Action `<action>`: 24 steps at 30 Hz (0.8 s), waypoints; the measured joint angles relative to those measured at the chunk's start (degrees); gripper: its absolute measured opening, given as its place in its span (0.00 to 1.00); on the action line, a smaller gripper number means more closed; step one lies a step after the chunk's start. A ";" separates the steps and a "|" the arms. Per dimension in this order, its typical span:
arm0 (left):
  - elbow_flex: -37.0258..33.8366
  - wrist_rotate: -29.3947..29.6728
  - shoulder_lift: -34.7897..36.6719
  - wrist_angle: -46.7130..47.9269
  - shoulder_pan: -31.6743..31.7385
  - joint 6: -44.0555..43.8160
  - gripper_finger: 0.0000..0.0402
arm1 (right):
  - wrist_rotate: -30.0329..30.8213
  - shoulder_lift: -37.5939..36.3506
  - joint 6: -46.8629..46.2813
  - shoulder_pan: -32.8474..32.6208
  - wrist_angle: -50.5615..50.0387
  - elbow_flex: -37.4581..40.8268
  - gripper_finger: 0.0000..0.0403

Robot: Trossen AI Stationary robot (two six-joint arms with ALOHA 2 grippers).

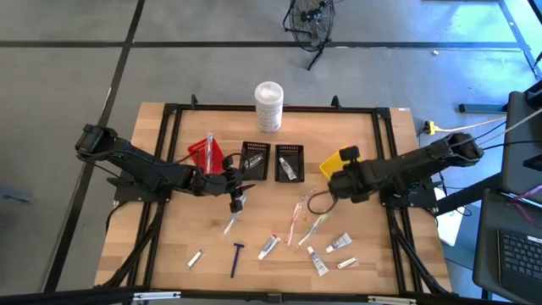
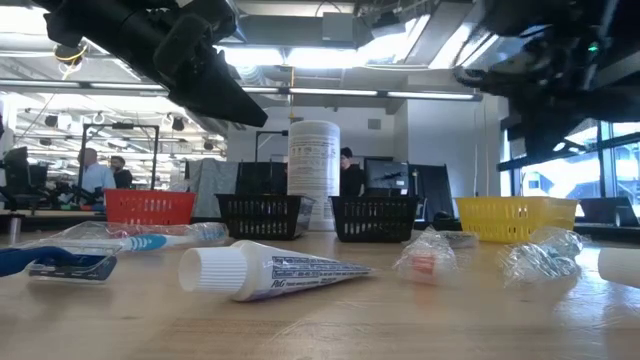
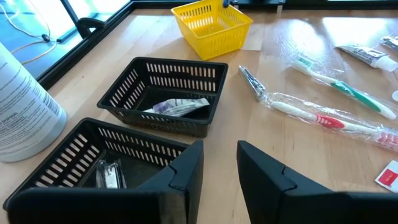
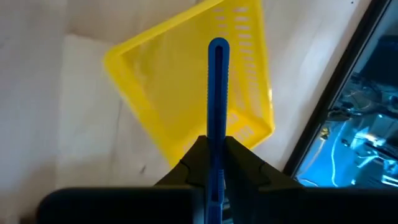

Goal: Pick & Place Travel size toiletries
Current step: Put the blue razor into the yellow bin

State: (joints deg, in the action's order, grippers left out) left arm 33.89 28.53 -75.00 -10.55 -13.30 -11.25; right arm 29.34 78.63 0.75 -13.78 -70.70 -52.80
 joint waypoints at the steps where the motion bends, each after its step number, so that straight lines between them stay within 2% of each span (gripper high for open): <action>1: 0.00 0.00 0.00 0.00 0.01 0.02 0.23 | -0.31 -0.18 1.15 1.30 0.91 0.00 0.07; 6: 0.00 -0.04 0.00 -0.41 0.01 1.32 0.23 | -4.69 -1.19 5.62 7.89 7.19 0.00 0.07; 11: 0.00 -0.10 0.00 -0.39 0.01 1.40 0.23 | -6.14 -1.35 9.96 12.82 10.15 0.34 0.07; 14: 0.00 -0.13 0.00 -0.28 0.02 1.38 0.23 | -9.48 -1.40 13.09 15.15 13.08 2.65 0.07; 18: 0.00 -0.53 0.00 -0.24 -0.11 1.36 0.23 | -7.97 -1.42 15.37 17.63 13.39 5.90 0.07; 21: 0.00 -2.93 0.00 -0.31 -0.11 1.41 0.23 | -13.23 -2.13 16.55 19.75 16.33 8.53 0.07; 24: 0.00 -3.64 0.00 -0.36 -0.11 1.51 0.23 | -14.73 -2.78 18.35 21.32 18.73 10.70 0.07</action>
State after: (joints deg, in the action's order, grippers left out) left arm 33.89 24.90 -75.00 -10.91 -13.41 -9.74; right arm 14.61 75.84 19.11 7.54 -51.97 -42.10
